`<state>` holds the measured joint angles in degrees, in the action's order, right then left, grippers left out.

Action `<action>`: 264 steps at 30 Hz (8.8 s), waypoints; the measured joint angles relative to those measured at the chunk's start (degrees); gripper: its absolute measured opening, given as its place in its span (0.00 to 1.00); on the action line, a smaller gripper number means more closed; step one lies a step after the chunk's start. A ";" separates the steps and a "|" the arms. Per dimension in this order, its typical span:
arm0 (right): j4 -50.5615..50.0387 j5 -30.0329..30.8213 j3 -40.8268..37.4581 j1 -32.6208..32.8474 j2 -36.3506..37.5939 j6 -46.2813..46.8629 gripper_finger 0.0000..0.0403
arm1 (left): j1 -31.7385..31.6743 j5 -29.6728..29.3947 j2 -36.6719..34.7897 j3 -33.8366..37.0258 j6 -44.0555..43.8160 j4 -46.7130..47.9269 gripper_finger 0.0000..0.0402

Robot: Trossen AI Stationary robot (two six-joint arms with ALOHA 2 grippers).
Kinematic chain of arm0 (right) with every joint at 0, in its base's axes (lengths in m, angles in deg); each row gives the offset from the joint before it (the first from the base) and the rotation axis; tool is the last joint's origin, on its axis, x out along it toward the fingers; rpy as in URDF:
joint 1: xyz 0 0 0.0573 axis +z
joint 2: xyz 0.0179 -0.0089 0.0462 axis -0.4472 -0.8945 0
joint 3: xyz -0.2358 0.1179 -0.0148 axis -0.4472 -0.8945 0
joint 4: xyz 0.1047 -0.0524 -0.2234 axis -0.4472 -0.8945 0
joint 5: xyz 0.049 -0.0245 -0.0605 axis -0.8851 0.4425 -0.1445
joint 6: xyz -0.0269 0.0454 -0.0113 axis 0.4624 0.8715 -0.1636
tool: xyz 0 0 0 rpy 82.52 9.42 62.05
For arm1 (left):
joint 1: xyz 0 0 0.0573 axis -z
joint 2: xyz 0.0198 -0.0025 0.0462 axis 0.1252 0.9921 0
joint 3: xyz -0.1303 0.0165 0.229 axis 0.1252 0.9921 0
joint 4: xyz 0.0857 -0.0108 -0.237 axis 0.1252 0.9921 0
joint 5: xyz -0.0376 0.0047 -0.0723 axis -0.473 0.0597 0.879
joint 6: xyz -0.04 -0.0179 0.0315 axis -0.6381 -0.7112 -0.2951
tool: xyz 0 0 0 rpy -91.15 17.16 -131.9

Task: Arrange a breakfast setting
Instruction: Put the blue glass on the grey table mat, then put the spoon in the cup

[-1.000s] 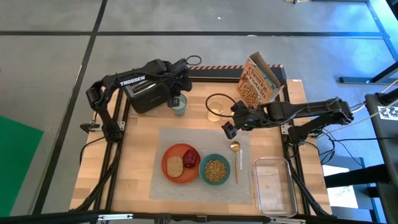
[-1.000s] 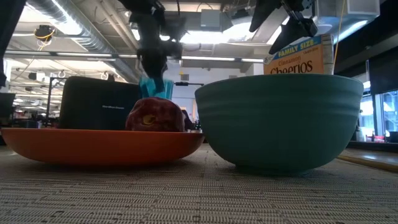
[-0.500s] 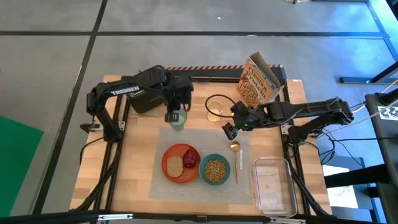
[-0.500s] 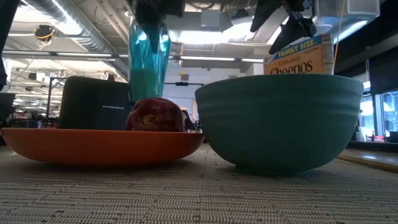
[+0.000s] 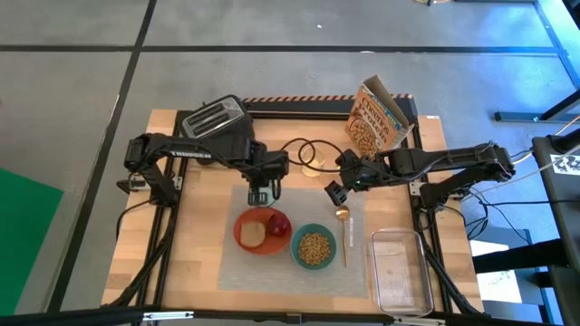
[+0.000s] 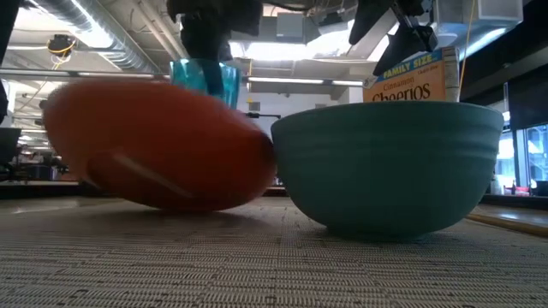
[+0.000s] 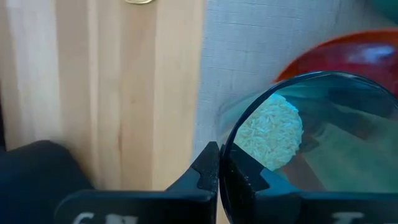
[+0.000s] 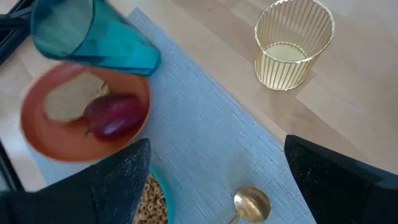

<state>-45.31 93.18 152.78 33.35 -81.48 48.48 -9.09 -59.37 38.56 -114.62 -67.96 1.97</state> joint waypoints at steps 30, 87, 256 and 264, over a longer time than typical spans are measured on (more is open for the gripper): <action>0.22 0.25 0.00 0.00 -0.07 0.06 0.89 | -4.86 -2.32 -0.33 -0.85 2.25 -0.29 0.03; 12.80 -14.46 -27.09 4.22 -8.98 -0.92 0.71 | -4.42 5.58 -11.65 0.98 -14.33 -4.74 0.27; 23.32 22.81 0.11 -1.94 16.84 -12.15 0.62 | -10.21 -32.39 11.86 -2.87 96.89 -37.00 0.04; 22.79 23.74 0.11 -1.94 17.36 -12.15 0.62 | -10.78 -31.91 13.46 -2.87 103.88 -44.25 0.07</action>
<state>-22.51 116.93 152.88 31.41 -64.12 36.33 -19.87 -91.28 52.02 -117.49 35.93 -42.29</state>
